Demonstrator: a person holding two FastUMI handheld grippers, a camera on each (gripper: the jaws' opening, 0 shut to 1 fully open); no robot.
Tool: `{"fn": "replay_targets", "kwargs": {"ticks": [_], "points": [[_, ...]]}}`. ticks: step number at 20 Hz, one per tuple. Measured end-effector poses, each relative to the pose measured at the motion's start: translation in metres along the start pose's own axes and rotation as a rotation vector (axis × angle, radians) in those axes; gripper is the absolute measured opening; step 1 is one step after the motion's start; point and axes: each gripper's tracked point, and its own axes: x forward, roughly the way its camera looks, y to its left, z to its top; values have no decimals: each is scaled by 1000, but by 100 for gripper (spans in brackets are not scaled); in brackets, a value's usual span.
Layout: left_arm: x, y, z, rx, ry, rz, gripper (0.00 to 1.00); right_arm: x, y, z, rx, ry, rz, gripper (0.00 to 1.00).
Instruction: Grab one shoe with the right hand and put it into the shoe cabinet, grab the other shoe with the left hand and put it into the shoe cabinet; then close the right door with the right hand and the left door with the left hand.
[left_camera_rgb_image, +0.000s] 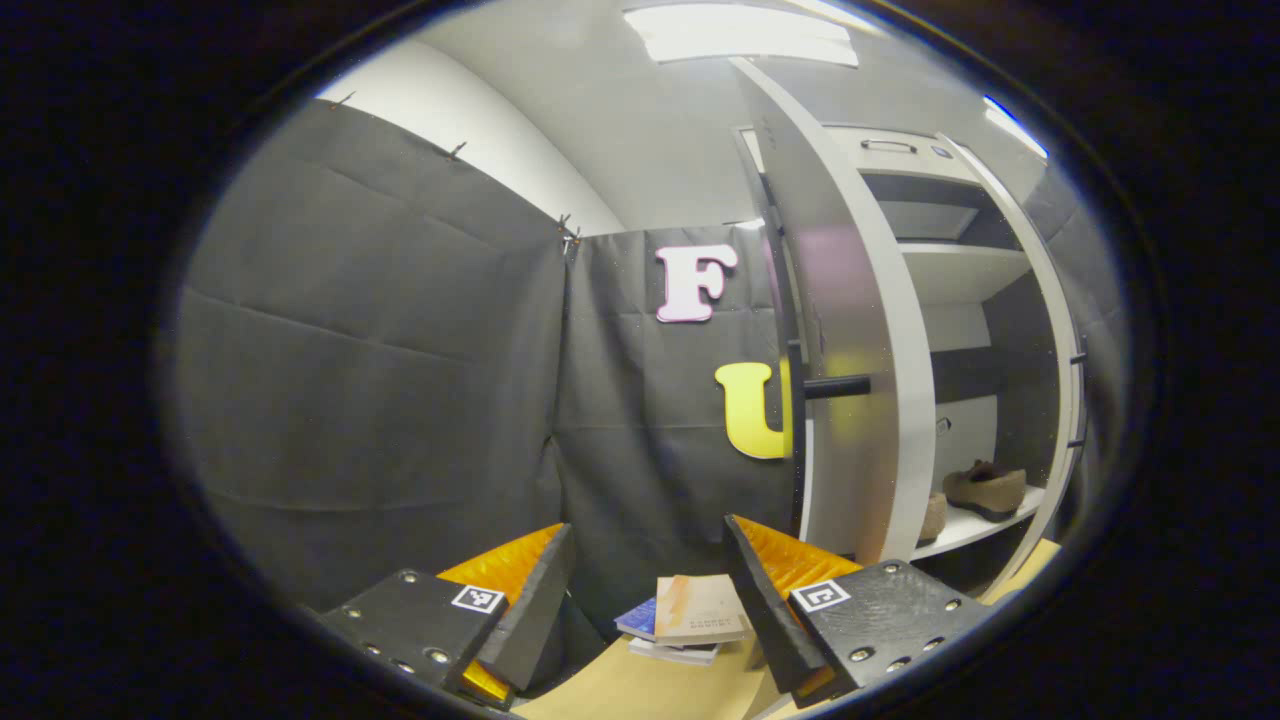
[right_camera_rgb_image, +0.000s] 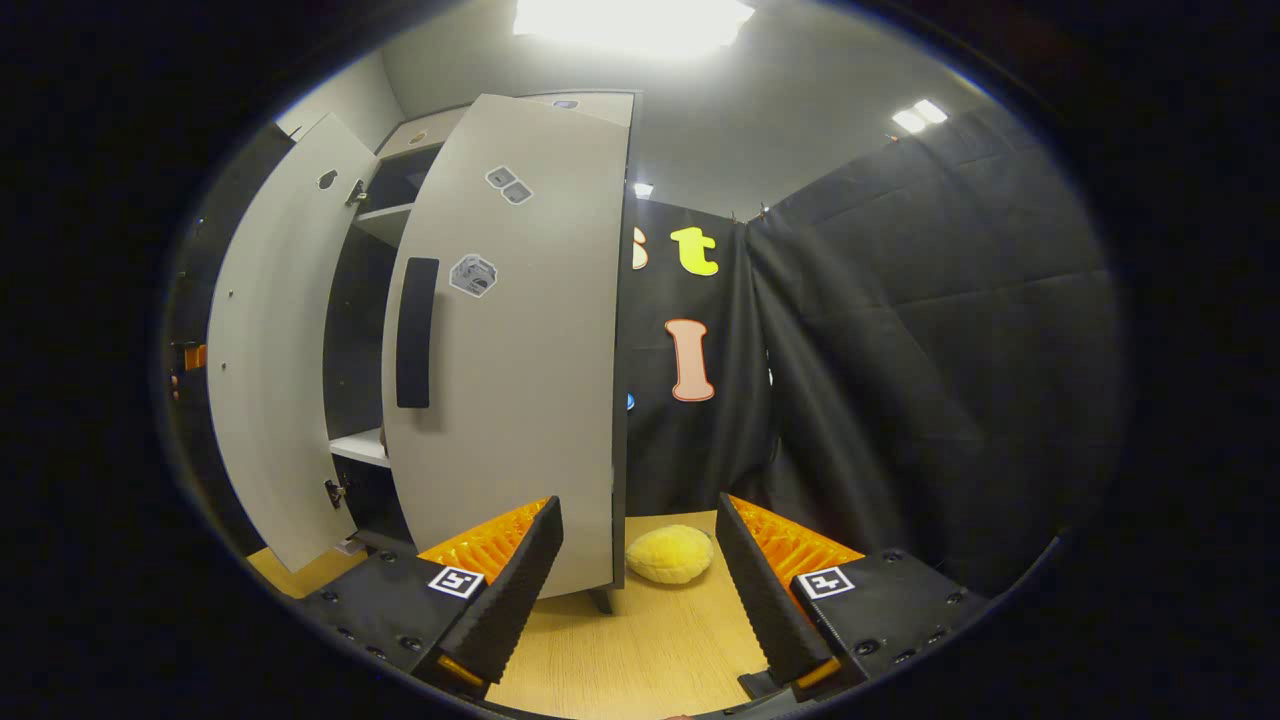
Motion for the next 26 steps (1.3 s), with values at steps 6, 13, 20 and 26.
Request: {"fn": "replay_targets", "kwargs": {"ticks": [6, 13, 20, 26], "points": [[-10, -61, 3, -34, -1, -145, 94, 7, 25, 0, 76, 17, 70, 98], [-10, -152, 4, -69, -15, -273, 94, 0, 31, -7, 42, 37, 93, 98], [5, -219, -7, -72, 14, -340, 94, -1, 46, -1, 82, 14, 125, 98], [-5, -203, -5, -48, 7, -330, 88, -11, 62, 19, 80, -27, 157, 96]]}}
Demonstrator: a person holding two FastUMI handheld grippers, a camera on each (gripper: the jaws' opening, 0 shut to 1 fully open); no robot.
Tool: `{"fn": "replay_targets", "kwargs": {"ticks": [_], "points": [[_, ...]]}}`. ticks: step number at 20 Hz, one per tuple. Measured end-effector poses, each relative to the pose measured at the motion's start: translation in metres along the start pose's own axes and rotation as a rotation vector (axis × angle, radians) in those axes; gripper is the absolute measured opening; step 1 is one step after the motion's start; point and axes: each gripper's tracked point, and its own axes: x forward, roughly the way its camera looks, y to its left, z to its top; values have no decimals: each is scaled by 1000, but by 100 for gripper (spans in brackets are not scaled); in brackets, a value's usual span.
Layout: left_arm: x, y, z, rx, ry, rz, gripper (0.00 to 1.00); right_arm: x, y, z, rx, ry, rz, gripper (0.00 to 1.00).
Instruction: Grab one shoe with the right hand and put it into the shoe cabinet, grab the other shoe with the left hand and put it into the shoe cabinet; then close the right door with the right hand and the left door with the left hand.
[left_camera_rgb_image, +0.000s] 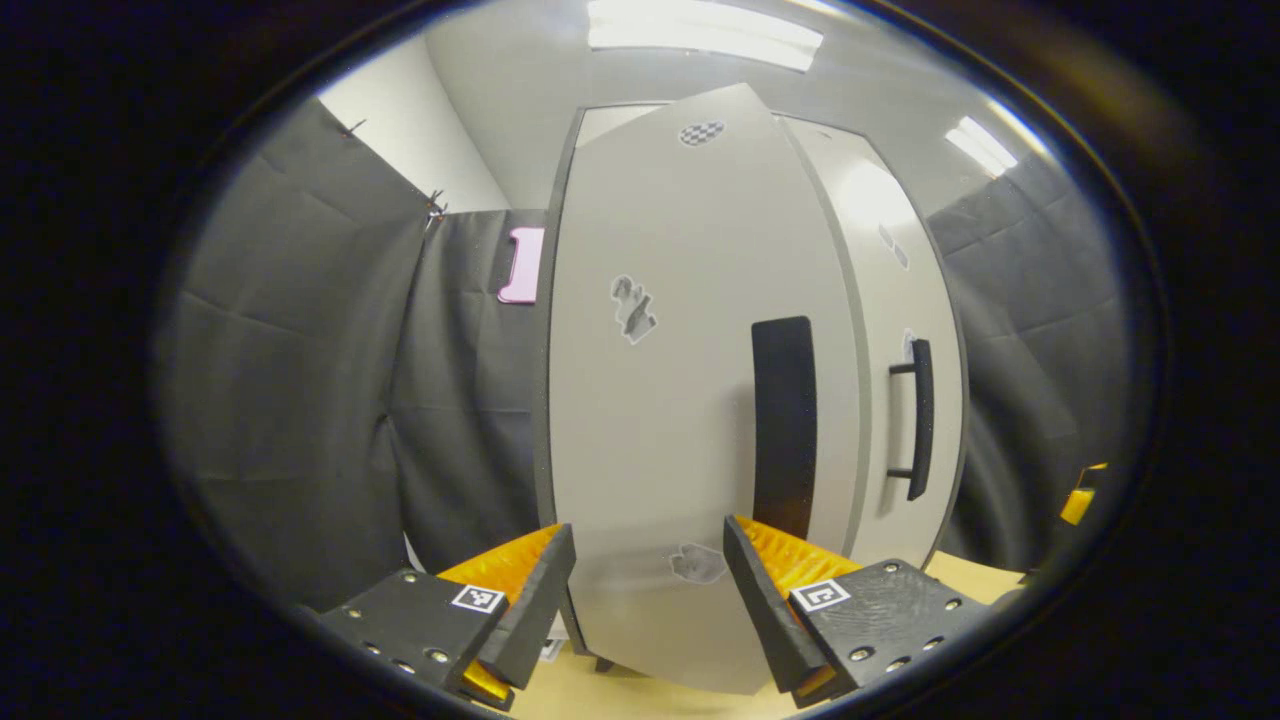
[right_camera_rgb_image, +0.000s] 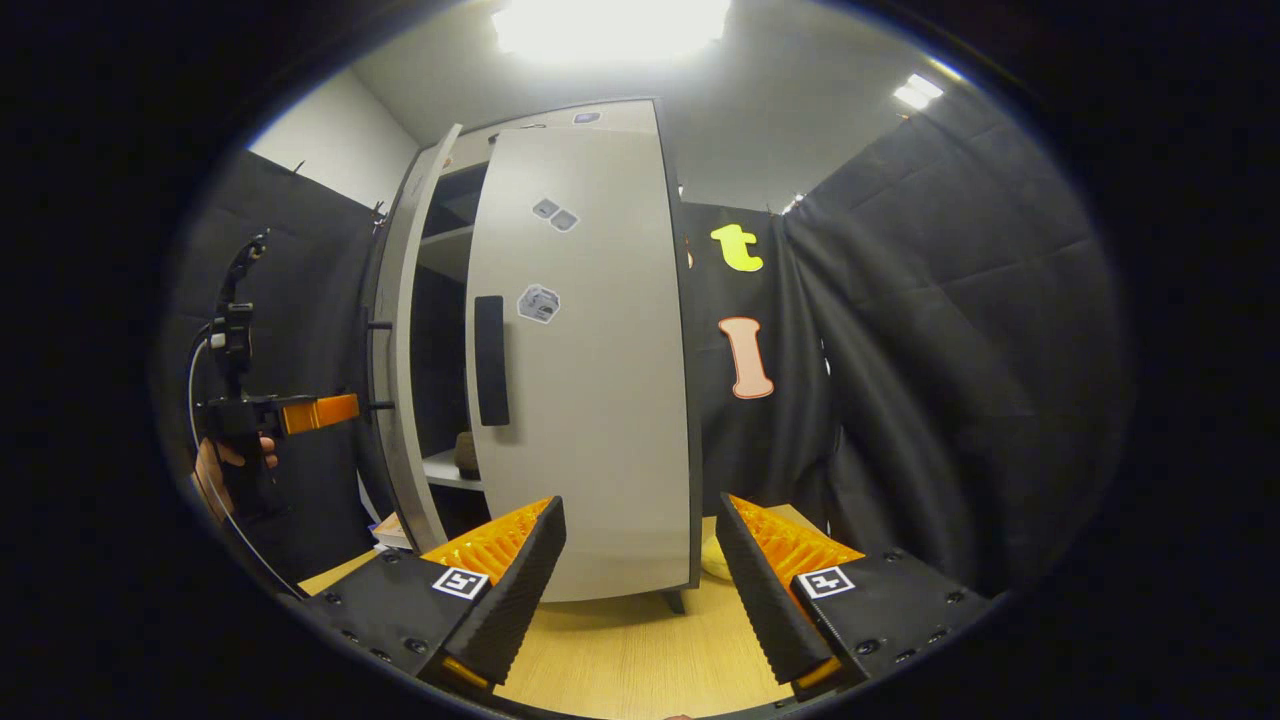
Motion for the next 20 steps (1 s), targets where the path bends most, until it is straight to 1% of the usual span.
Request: {"fn": "replay_targets", "kwargs": {"ticks": [3, 5, 7, 8, 13, 15, 16, 18, 19, 20], "points": [[-30, 12, -5, 34, 5, 1, 86, -6, 9, 12, -2, -26, 20, 96], [-54, 24, -8, 55, 10, 16, 84, -10, 14, 14, -4, -36, 31, 94], [-82, 36, -12, 55, 12, 35, 82, -15, 19, 16, -7, -46, 40, 94], [-95, 41, -14, 52, 8, 45, 94, -18, 21, 17, -9, -52, 42, 96], [-154, 65, -27, 79, -3, 91, 94, -33, 31, 19, -29, -85, 46, 96], [-169, 69, -33, 78, 1, 97, 94, -39, 37, 20, -40, -99, 54, 96], [-176, 72, -35, 76, 3, 104, 94, -40, 39, 21, -47, -104, 59, 94], [-183, 74, -39, 68, 10, 109, 94, -42, 42, 24, -62, -113, 64, 96], [-185, 75, -40, 62, 13, 111, 88, -42, 44, 26, -66, -116, 67, 94], [-187, 75, -41, 55, 15, 109, 94, -44, 47, 26, -69, -118, 71, 94]]}}
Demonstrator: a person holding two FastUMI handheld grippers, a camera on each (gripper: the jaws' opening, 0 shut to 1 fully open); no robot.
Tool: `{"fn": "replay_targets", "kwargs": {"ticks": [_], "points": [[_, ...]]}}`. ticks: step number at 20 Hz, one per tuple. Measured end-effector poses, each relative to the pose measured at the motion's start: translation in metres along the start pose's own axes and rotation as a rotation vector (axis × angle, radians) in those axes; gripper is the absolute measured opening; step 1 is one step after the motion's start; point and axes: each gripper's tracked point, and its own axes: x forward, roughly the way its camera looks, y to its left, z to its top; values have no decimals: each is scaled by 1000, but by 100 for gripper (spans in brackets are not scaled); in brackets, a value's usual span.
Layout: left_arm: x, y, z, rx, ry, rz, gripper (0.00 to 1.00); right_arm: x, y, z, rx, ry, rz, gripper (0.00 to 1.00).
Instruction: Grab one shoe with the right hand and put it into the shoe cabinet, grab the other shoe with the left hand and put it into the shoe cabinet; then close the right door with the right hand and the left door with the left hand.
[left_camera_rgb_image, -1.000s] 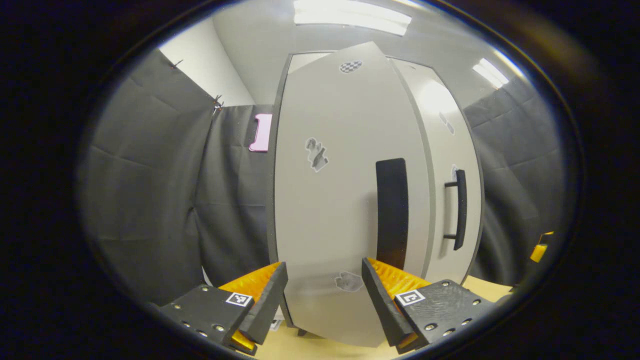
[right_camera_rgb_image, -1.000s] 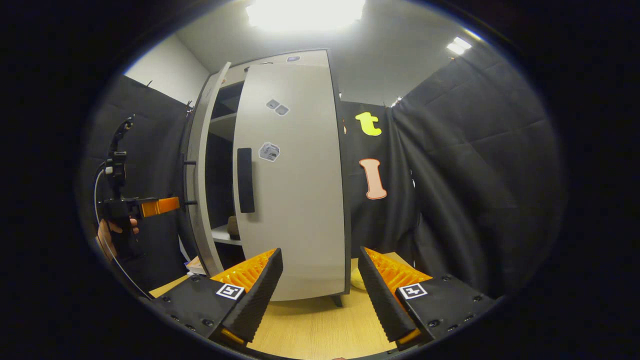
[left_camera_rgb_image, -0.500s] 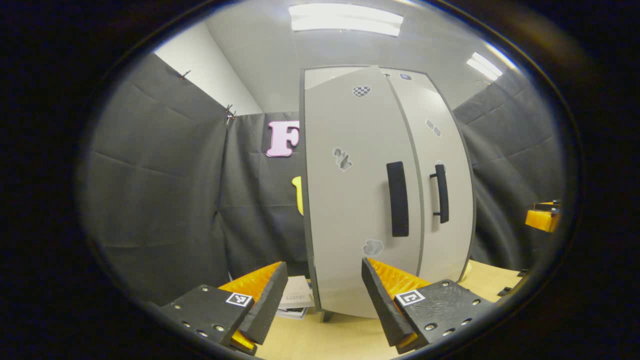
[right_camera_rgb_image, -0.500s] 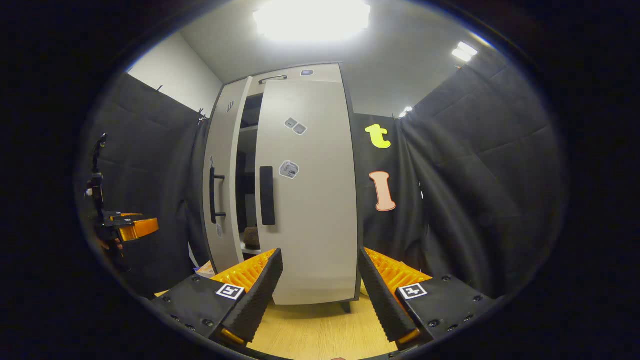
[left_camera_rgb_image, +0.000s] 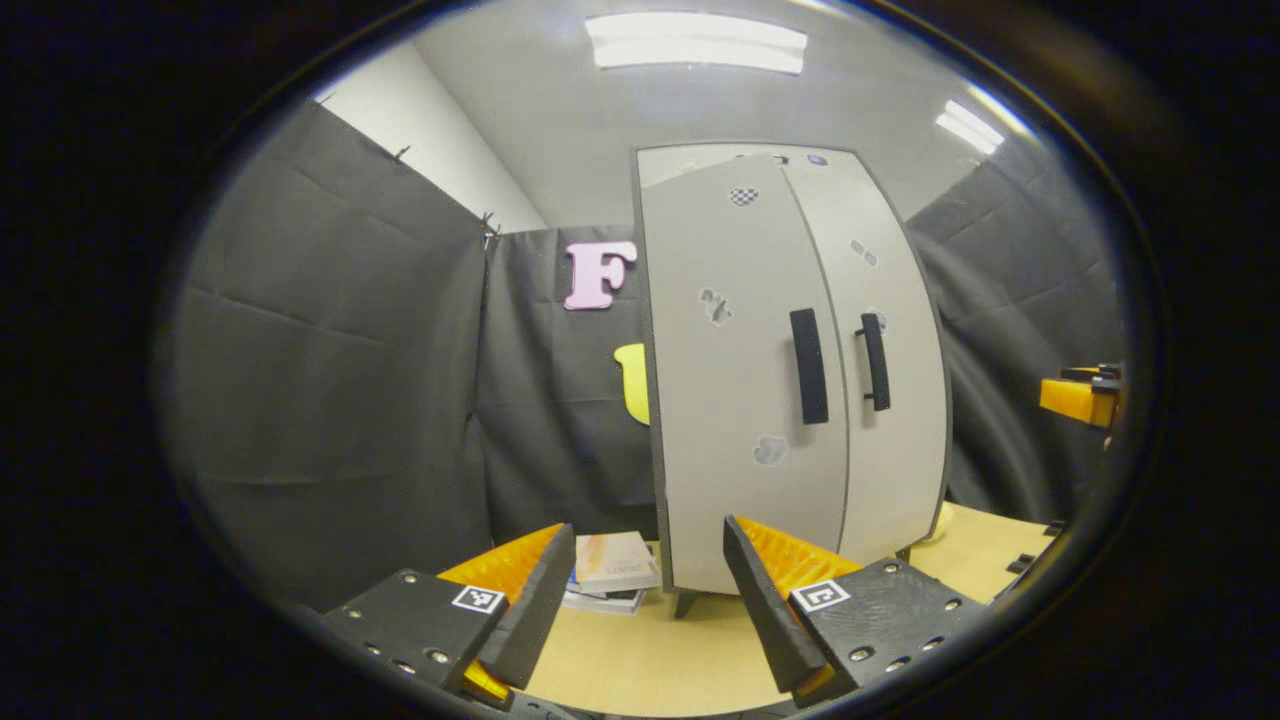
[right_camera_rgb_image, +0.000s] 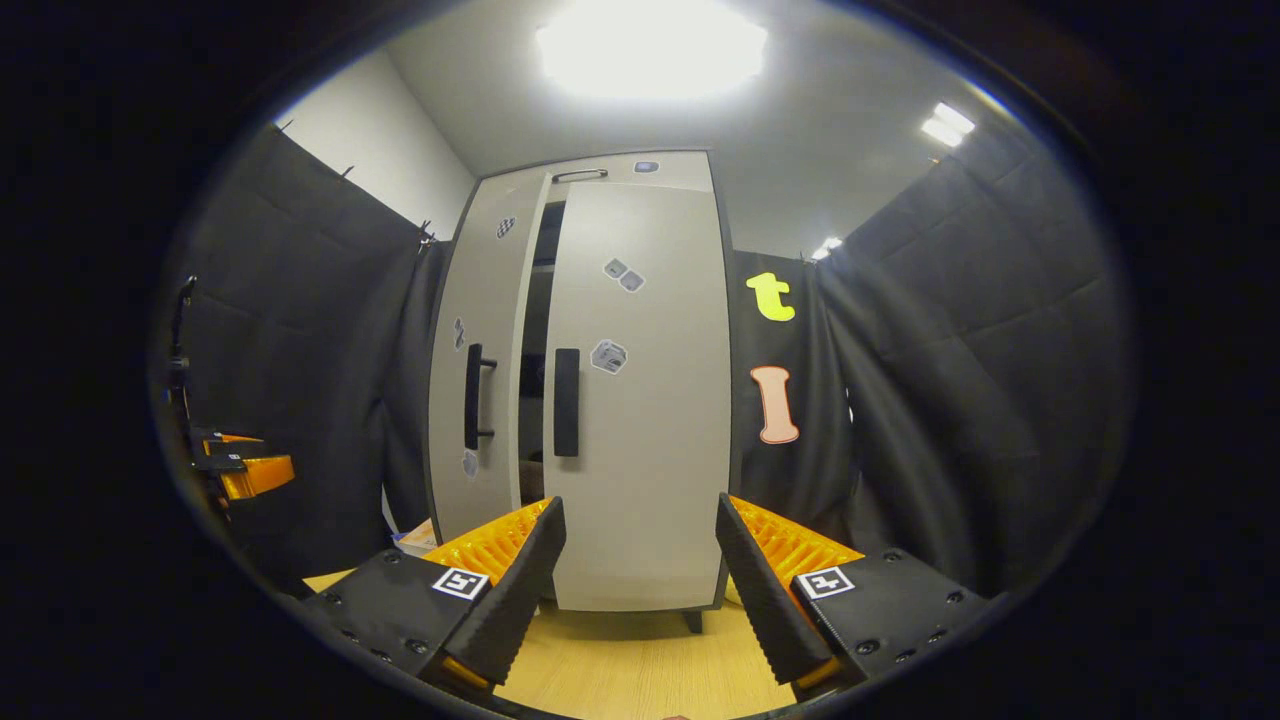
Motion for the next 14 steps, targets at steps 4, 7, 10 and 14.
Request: {"fn": "replay_targets", "kwargs": {"ticks": [4, 7, 10, 14], "points": [[-2, 1, -3, -2, 9, 5, 94, -4, 1, 2, -9, 0, -3, 96], [-1, 2, -6, 6, 20, 0, 94, -6, -1, 0, 1, 8, -10, 96], [3, 3, -11, 15, 30, -2, 94, -7, -4, -2, 9, 21, -19, 96], [3, 7, -9, 23, 17, 7, 88, -8, -7, 1, 0, 15, -34, 96]]}}
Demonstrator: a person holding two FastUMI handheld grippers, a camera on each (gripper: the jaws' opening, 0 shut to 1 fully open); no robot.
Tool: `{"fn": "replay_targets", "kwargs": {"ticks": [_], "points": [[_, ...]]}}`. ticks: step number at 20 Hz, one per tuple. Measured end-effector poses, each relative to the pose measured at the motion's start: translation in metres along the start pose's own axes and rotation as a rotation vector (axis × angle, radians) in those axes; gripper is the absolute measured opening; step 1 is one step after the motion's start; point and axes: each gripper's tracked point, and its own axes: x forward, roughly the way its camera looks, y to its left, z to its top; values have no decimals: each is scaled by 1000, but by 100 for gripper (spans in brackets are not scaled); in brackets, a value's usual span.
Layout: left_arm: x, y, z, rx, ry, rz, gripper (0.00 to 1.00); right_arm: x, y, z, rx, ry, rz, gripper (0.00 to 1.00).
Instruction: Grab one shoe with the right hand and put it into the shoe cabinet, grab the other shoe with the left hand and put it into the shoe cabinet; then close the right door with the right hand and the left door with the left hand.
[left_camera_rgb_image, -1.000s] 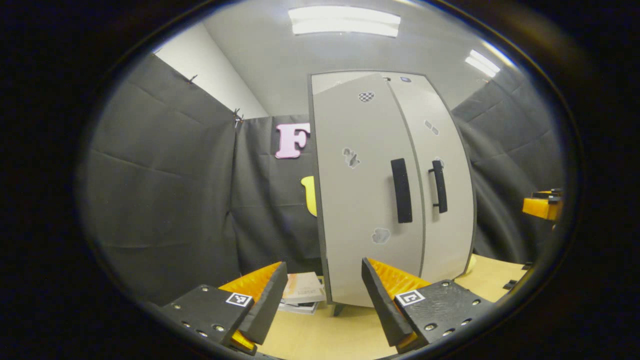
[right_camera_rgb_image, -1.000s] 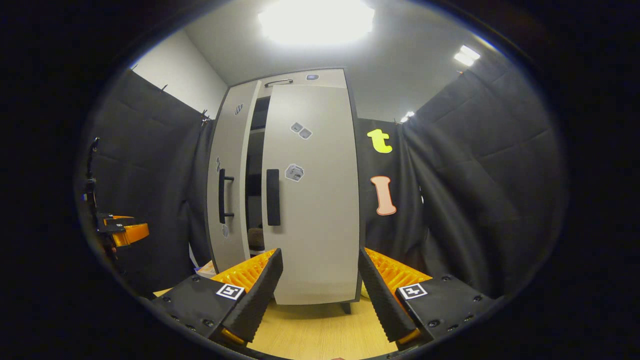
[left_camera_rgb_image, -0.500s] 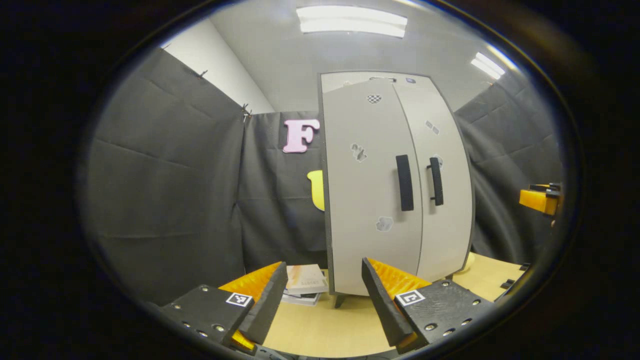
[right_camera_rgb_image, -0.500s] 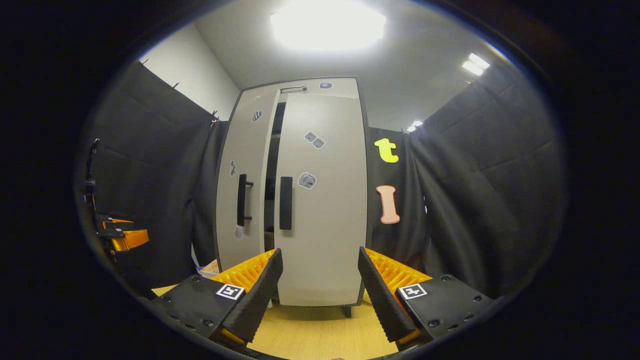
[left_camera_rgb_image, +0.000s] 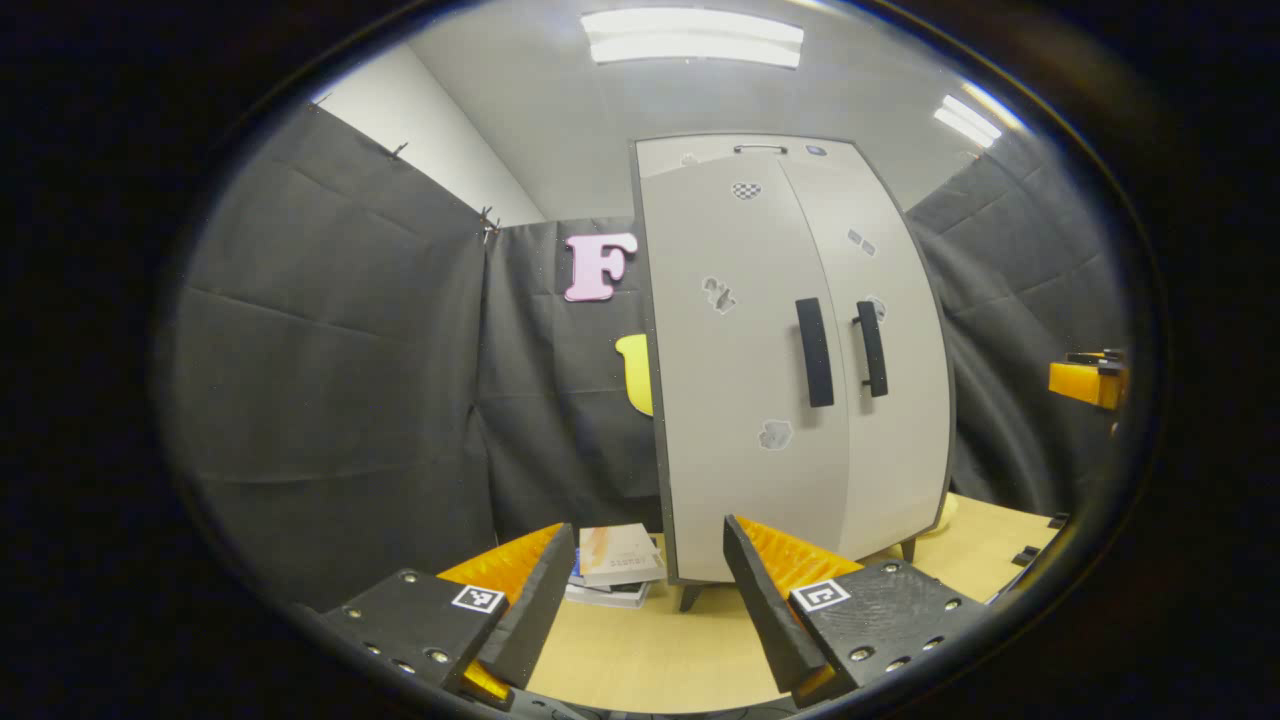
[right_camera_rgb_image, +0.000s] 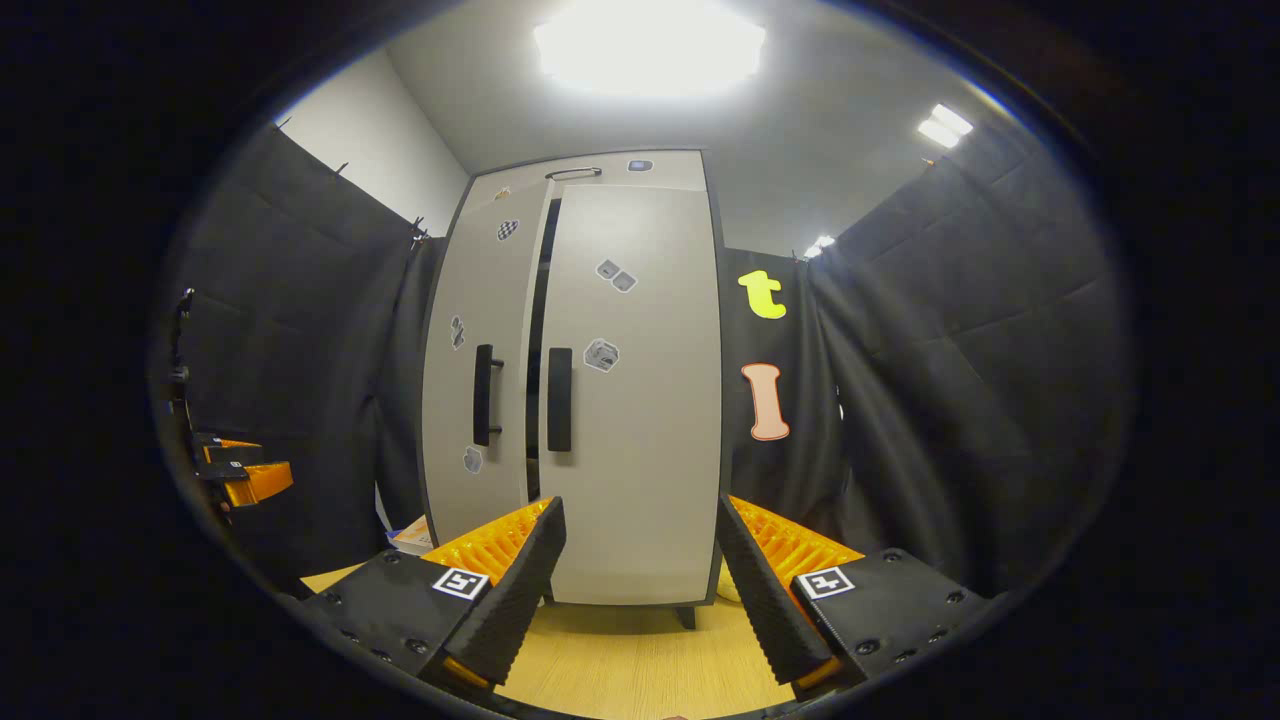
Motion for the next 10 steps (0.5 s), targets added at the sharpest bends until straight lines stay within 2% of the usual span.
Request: {"fn": "replay_targets", "kwargs": {"ticks": [1, 2, 5, 6, 7, 8, 9, 10], "points": [[1, 0, 0, -6, -1, 1, 94, 0, 0, 1, 1, -1, 0, 94], [1, 2, 0, -13, 0, 5, 88, 1, 0, 1, 2, -2, 0, 96], [6, 7, -1, -26, 5, 12, 88, 1, 0, 1, -5, -5, -2, 94], [7, 9, -2, -27, 5, 15, 94, 1, -1, 1, -13, -6, 0, 94], [9, 9, -3, -27, 7, 15, 88, 1, -1, 0, -22, -5, 2, 94], [9, 9, -6, -27, 13, 16, 88, 1, -1, -1, -30, -2, 7, 96], [11, 10, -8, -26, 19, 18, 94, 2, -1, -1, -34, 2, 13, 94], [13, 9, -10, -25, 23, 17, 94, 2, -1, -2, -40, 3, 18, 96]]}}
